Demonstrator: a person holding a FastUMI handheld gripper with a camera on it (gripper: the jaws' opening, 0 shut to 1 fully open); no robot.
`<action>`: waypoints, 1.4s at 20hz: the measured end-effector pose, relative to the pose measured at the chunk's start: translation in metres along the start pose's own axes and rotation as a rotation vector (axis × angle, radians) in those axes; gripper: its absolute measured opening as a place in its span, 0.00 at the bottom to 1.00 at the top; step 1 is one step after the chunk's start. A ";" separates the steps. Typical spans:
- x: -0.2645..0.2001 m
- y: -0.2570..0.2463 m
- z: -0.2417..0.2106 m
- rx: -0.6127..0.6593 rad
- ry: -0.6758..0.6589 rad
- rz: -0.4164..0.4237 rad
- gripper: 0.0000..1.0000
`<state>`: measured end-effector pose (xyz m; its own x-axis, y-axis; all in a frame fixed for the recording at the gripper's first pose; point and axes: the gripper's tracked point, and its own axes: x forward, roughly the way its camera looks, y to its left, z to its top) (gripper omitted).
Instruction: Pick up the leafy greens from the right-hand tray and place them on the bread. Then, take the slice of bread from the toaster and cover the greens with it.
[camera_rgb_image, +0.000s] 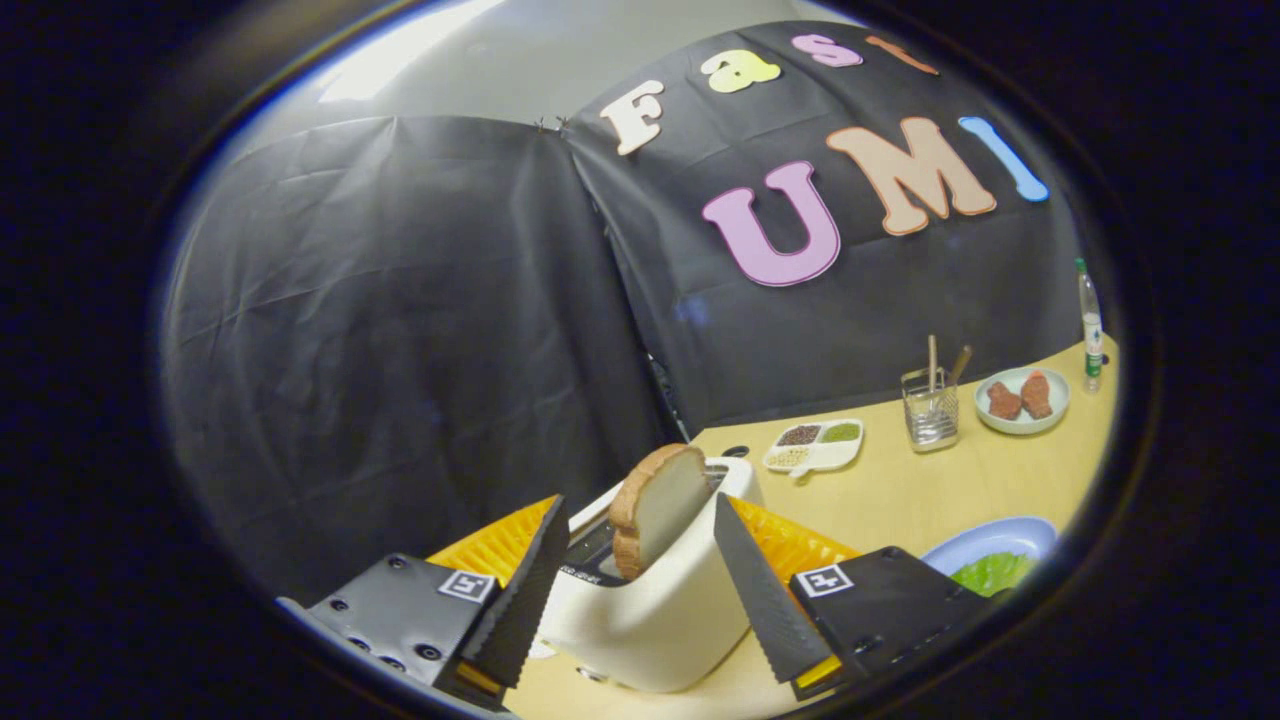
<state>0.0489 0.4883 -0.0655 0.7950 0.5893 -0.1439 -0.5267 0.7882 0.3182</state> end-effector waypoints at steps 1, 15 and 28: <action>0.005 -0.003 0.000 0.000 -0.003 -0.023 0.90; 0.033 -0.009 -0.008 0.042 0.030 -0.091 0.26; 0.011 0.010 0.033 0.008 -0.102 -0.037 0.07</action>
<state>0.0625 0.4972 -0.0325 0.8406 0.5384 -0.0599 -0.4942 0.8075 0.3221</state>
